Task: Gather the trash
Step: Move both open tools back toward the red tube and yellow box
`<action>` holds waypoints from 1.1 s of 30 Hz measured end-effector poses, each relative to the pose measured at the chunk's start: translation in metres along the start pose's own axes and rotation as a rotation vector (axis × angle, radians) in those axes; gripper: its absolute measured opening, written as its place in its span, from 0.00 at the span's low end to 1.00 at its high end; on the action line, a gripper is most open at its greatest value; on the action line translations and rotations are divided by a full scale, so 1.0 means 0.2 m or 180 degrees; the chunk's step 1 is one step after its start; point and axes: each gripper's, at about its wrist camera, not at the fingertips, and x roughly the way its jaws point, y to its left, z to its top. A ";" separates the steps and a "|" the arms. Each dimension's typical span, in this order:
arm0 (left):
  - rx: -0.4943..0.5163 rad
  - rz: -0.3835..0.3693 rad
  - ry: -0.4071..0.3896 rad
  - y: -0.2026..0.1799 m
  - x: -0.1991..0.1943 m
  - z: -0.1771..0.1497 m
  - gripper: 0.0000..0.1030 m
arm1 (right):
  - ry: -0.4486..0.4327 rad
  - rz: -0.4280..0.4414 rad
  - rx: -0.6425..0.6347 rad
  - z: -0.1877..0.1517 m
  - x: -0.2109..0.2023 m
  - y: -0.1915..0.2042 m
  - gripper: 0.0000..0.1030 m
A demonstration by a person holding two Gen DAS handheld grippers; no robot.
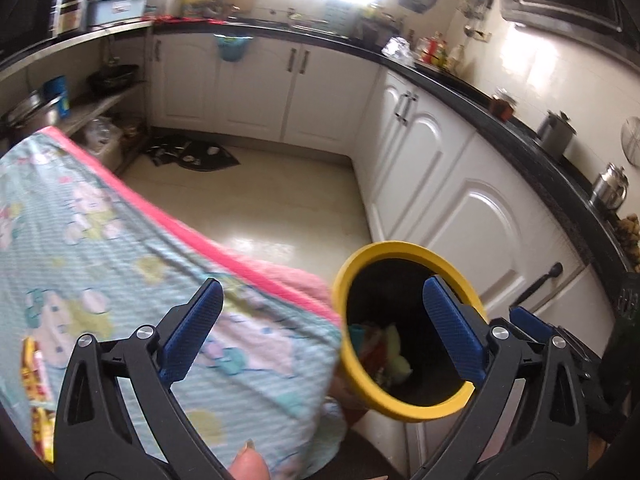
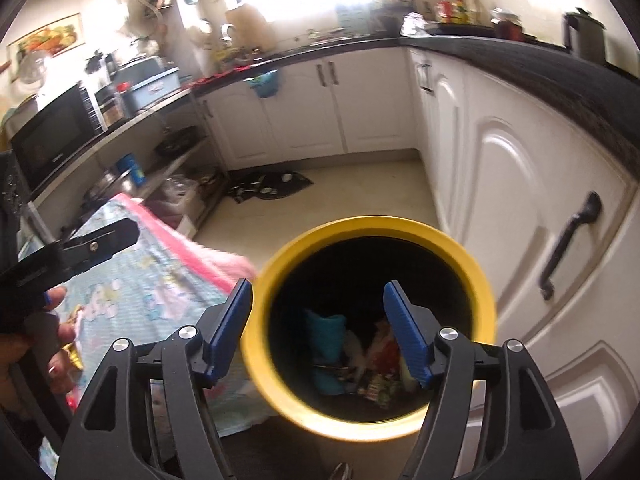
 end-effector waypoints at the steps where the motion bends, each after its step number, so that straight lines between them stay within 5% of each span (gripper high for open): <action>1: -0.0035 0.0040 -0.0024 0.04 -0.03 0.00 0.89 | -0.0004 0.0029 -0.0028 0.00 -0.01 0.02 0.64; 19: -0.0440 0.0589 -0.0147 0.57 -0.37 -0.10 0.89 | -0.0010 0.0747 -0.0689 -0.05 -0.13 0.61 0.71; 33: -0.0889 0.0707 0.0240 0.97 -0.46 -0.25 0.89 | 0.0356 0.1378 -0.1519 -0.29 -0.11 1.15 0.71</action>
